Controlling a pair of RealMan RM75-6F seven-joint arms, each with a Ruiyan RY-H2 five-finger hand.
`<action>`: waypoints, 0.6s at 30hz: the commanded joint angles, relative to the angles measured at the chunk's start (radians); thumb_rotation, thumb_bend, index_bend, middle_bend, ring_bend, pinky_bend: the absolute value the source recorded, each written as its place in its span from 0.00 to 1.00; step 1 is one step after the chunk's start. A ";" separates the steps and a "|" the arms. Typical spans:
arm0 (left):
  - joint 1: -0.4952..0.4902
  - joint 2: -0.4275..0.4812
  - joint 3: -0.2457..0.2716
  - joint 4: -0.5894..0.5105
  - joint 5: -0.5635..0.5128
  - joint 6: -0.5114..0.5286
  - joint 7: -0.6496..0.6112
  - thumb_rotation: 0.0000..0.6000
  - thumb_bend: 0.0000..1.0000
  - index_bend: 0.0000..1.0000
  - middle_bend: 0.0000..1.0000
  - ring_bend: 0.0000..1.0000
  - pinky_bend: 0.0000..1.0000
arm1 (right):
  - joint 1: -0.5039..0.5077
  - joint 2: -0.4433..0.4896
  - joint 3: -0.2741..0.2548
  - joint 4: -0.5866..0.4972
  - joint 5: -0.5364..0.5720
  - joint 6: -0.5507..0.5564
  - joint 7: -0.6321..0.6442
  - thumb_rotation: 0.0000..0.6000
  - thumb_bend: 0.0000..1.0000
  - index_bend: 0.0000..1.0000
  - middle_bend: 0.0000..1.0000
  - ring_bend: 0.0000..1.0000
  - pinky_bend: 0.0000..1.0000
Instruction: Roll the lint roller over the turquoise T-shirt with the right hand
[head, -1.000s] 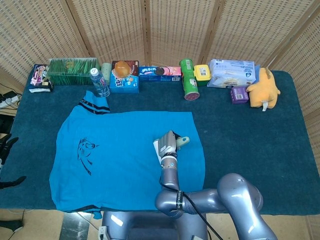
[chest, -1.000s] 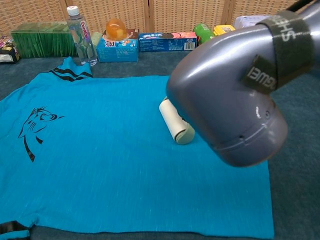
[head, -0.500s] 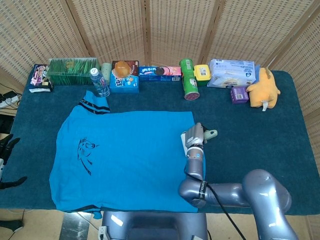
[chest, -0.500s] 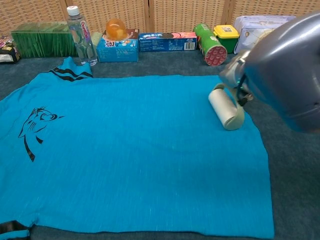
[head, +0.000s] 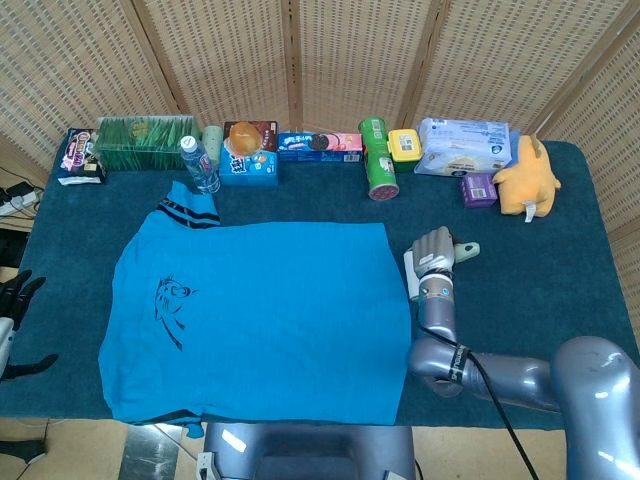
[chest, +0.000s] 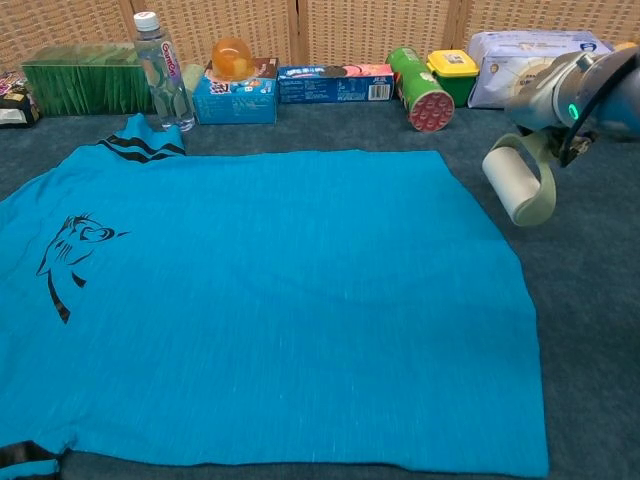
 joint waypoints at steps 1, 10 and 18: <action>0.000 0.000 0.000 -0.001 -0.001 0.000 0.001 1.00 0.11 0.00 0.00 0.00 0.08 | -0.045 0.070 0.009 -0.005 -0.101 -0.091 0.122 1.00 1.00 0.68 0.71 0.97 1.00; -0.001 -0.001 0.002 -0.004 0.000 -0.002 0.006 1.00 0.11 0.00 0.00 0.00 0.08 | -0.133 0.140 -0.044 0.084 -0.264 -0.291 0.371 1.00 0.54 0.09 0.14 0.28 0.47; -0.002 0.000 0.003 -0.006 0.000 -0.004 0.009 1.00 0.11 0.00 0.00 0.00 0.08 | -0.168 0.141 -0.087 0.178 -0.366 -0.264 0.476 1.00 0.00 0.00 0.00 0.00 0.15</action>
